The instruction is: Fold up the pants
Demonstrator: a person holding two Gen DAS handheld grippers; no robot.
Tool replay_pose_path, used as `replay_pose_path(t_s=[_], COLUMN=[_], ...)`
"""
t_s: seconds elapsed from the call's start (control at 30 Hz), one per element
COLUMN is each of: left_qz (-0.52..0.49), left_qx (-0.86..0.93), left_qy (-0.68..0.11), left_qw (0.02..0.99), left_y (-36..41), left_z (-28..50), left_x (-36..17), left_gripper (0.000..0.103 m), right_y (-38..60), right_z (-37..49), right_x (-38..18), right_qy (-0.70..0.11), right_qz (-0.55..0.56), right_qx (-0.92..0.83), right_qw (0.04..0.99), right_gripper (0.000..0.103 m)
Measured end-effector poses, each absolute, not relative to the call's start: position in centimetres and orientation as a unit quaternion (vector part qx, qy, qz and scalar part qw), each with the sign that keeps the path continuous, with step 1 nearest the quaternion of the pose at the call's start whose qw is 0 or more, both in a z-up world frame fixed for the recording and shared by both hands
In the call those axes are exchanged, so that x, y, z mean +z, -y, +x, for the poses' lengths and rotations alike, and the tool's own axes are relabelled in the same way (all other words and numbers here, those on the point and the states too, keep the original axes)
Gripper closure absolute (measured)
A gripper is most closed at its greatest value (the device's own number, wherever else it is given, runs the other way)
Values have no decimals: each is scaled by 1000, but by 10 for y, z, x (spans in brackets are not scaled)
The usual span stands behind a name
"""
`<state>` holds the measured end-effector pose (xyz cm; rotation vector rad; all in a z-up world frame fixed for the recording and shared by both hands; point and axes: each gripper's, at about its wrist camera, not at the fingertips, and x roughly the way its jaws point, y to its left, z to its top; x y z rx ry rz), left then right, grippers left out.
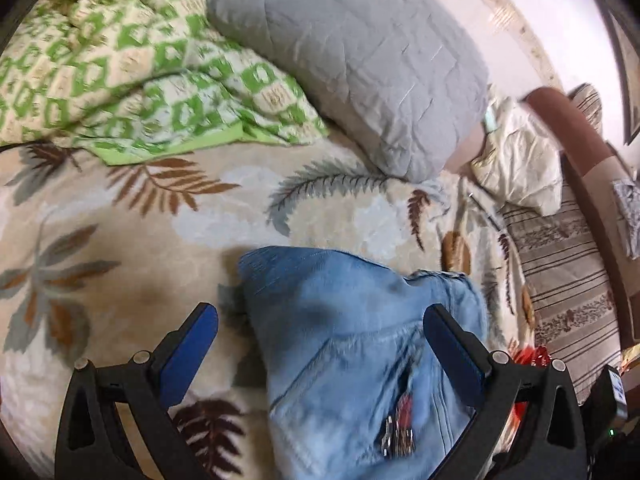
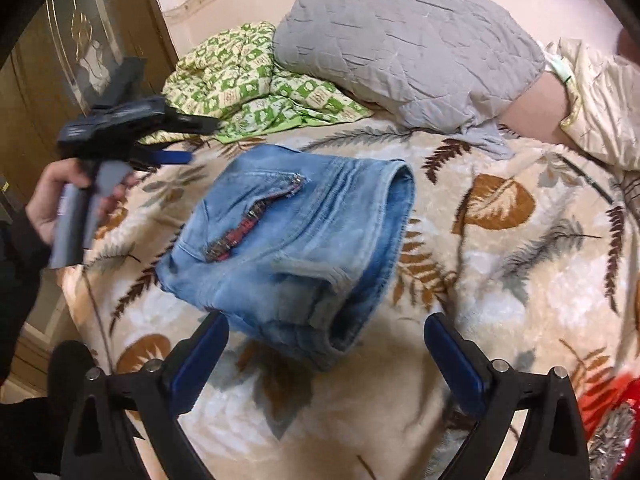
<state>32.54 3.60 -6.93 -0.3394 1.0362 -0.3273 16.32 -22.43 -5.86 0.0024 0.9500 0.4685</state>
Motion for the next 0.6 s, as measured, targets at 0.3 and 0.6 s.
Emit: replay_pose_path(t_s=[0.3, 0.6], left_qz=[-134, -75], left_qx=[-130, -138], left_qy=[-545, -555], left_qw=[817, 817], left_y=[-9, -1], left_z=[376, 377], left_x=[-104, -116], left_gripper=[1, 74], right_y=[203, 185], right_z=[188, 187], right_x=[-91, -90], right_qy=[-480, -461], right_qz=[40, -26], right_qx=[234, 220], right_qw=[845, 859], right_gripper=[9, 71])
